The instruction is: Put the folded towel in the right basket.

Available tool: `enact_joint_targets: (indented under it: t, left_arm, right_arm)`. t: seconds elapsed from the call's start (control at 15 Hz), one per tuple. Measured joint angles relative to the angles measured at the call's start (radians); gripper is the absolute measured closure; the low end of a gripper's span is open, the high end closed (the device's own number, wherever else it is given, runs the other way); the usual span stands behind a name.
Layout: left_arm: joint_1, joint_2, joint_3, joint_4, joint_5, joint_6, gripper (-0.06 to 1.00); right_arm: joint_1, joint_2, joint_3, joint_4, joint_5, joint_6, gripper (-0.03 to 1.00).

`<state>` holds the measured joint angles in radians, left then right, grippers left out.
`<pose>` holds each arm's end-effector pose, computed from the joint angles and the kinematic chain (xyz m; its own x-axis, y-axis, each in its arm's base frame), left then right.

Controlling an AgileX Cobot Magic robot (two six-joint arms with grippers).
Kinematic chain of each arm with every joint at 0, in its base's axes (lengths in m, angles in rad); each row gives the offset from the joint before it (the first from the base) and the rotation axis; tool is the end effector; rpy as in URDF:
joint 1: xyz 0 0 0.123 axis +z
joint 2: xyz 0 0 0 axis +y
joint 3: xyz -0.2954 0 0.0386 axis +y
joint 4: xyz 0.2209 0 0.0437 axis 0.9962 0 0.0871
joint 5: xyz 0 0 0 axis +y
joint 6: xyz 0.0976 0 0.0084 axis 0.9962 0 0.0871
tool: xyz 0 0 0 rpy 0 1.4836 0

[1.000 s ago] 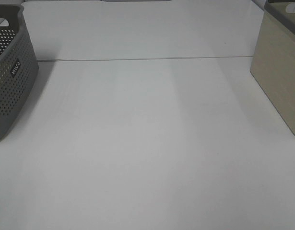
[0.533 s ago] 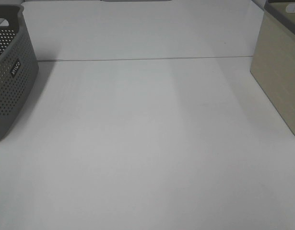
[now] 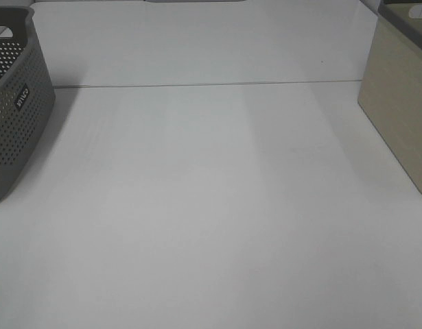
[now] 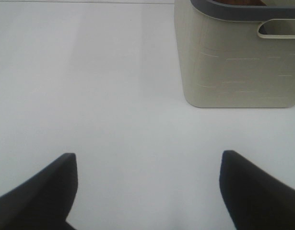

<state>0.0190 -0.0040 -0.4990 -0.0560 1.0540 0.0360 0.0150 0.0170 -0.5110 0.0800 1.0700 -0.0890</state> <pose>-0.0355 -0.0054 0.2614 -0.4465 -0.0002 -0.8948 0.0283 0.9995 -0.0143 -0.0348 0.0064 0.2639 -0.4638 -0.0573 -0.8841 -0.1004 0.9949 -0.0118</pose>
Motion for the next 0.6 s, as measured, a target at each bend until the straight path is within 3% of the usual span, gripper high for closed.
enact_joint_targets:
  t: [0.6]
  left_arm:
    - [0.0, 0.0, 0.0, 0.0, 0.0, 0.0, -0.03]
  right_arm:
    - [0.0, -0.012, 0.0, 0.0, -0.003, 0.0, 0.2]
